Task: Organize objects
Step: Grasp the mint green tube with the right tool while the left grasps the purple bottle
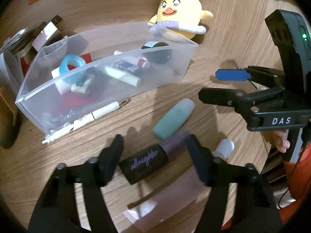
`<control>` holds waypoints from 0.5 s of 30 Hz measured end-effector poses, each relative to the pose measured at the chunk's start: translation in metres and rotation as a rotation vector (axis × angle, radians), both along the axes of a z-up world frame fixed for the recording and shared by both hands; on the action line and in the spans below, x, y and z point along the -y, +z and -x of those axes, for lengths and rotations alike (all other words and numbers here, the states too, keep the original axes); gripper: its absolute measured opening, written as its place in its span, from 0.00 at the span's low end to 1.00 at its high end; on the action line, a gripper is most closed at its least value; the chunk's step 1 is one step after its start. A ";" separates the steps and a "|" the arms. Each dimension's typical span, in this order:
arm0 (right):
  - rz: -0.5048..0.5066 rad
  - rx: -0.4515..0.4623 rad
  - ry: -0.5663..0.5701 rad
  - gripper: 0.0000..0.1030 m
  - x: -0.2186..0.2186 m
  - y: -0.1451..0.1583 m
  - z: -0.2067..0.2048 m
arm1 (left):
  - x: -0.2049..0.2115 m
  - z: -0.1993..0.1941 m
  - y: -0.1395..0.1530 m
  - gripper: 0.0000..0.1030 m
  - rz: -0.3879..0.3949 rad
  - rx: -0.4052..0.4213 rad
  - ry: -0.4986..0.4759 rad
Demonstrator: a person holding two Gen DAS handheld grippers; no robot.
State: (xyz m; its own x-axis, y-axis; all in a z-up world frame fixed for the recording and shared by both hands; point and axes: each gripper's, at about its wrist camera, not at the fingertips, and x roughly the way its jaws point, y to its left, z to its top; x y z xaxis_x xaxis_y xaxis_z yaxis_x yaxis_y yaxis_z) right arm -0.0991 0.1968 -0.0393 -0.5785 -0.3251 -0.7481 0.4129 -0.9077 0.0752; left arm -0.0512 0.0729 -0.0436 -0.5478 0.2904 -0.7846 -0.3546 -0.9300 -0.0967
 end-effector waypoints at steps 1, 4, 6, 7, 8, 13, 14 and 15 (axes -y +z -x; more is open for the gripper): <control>0.000 0.002 0.005 0.70 0.001 0.000 0.000 | 0.000 -0.001 -0.001 0.53 -0.001 0.007 -0.001; -0.006 0.007 0.025 0.71 0.006 -0.003 -0.001 | 0.003 -0.003 -0.004 0.37 0.007 0.025 0.004; -0.012 0.011 0.043 0.71 0.011 -0.005 -0.002 | 0.006 -0.006 -0.005 0.32 0.019 0.021 0.016; -0.014 0.013 0.051 0.71 0.013 -0.006 -0.003 | 0.008 -0.008 -0.005 0.31 0.018 0.022 0.021; -0.016 0.018 0.064 0.71 0.016 -0.008 -0.003 | 0.011 -0.009 -0.005 0.30 0.014 0.023 0.026; -0.032 0.045 0.103 0.70 0.034 -0.018 0.000 | 0.024 -0.010 -0.005 0.28 -0.005 0.031 0.070; -0.032 0.051 0.106 0.70 0.037 -0.020 0.001 | 0.026 -0.010 -0.005 0.27 -0.007 0.031 0.077; -0.032 0.057 0.107 0.70 0.040 -0.023 0.003 | 0.027 -0.010 -0.005 0.27 -0.011 0.032 0.083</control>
